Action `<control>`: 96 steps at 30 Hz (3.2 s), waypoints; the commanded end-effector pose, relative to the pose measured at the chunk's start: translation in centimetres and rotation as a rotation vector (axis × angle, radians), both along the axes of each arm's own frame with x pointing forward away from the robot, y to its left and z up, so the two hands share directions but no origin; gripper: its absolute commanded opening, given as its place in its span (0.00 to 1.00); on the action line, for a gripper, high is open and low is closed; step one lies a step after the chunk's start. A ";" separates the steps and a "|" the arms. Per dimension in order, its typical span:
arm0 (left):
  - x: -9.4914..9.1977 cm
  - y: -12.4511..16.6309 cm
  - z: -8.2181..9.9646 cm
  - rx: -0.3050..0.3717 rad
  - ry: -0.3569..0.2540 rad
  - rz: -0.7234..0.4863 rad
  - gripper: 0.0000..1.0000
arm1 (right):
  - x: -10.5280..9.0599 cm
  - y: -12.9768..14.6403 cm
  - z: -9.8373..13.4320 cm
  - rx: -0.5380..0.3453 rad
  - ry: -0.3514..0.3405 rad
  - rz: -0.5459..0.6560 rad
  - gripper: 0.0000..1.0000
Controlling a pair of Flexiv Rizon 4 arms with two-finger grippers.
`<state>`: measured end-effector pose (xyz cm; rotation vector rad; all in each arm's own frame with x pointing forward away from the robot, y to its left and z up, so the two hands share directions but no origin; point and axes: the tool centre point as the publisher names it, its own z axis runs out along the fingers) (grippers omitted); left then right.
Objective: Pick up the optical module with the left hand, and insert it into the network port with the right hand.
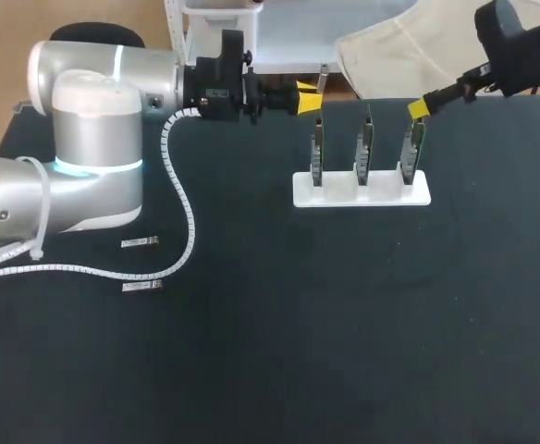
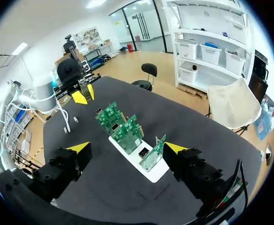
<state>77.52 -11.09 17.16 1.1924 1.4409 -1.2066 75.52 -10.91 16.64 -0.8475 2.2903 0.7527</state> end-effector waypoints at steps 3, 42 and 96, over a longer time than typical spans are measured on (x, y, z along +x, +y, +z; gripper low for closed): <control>0.1 0.0 0.0 0.000 0.000 -0.002 0.00 | 0.3 1.5 0.3 -0.039 -0.048 0.094 1.00; 0.1 0.0 0.0 0.000 0.000 -0.002 0.00 | 2.4 11.7 4.0 0.038 -0.258 0.572 1.00; 0.1 0.0 0.0 0.000 0.000 -0.002 0.00 | 2.8 14.7 3.7 0.084 -0.229 0.665 0.00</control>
